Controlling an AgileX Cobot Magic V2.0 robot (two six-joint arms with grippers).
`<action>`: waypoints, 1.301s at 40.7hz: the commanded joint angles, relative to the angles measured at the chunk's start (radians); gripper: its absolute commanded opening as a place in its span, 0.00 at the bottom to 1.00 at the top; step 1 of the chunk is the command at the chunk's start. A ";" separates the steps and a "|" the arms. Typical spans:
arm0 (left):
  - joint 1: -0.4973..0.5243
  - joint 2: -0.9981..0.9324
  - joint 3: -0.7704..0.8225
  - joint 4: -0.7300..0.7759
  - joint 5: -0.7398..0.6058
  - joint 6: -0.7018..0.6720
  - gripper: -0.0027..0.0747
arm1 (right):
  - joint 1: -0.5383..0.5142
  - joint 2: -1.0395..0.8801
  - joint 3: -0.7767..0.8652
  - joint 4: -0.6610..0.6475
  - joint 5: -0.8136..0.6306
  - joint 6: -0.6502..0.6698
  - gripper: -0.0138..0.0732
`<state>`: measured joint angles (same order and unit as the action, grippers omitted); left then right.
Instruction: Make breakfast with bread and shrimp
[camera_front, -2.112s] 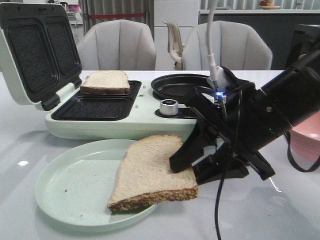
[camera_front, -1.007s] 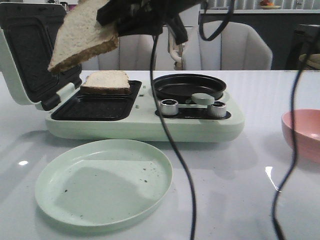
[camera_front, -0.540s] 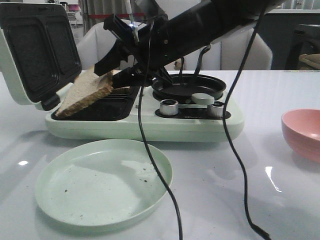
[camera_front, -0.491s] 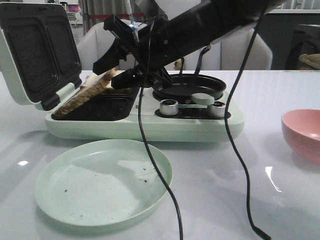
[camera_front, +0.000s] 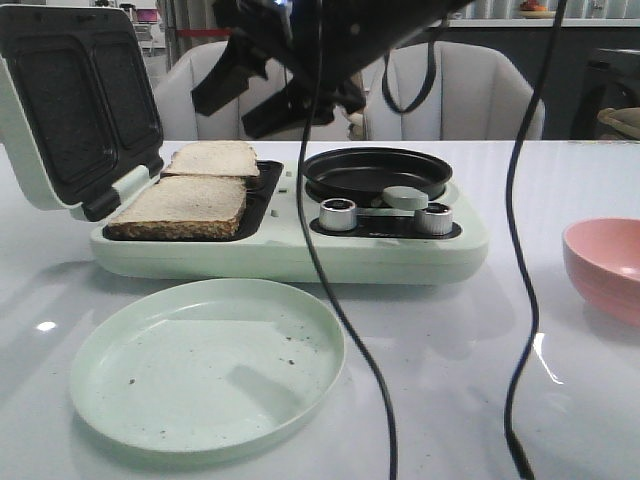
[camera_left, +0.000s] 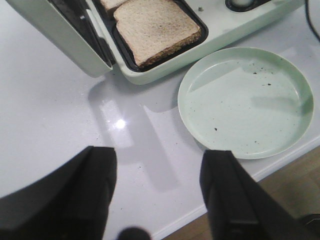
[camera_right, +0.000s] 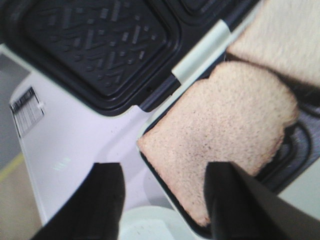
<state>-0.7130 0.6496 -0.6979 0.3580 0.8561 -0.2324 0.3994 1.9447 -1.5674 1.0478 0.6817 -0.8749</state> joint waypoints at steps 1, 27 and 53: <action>-0.009 -0.002 -0.030 0.038 -0.060 -0.002 0.60 | -0.003 -0.155 -0.036 -0.123 0.010 0.047 0.63; -0.009 -0.002 -0.030 0.088 -0.047 -0.002 0.60 | -0.003 -0.754 0.262 -1.027 0.212 0.805 0.63; -0.009 0.035 -0.080 0.051 0.020 -0.004 0.60 | -0.003 -1.093 0.731 -1.027 0.087 0.841 0.63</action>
<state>-0.7130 0.6627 -0.7144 0.3929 0.8844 -0.2324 0.3994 0.8652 -0.8115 0.0237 0.8399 -0.0356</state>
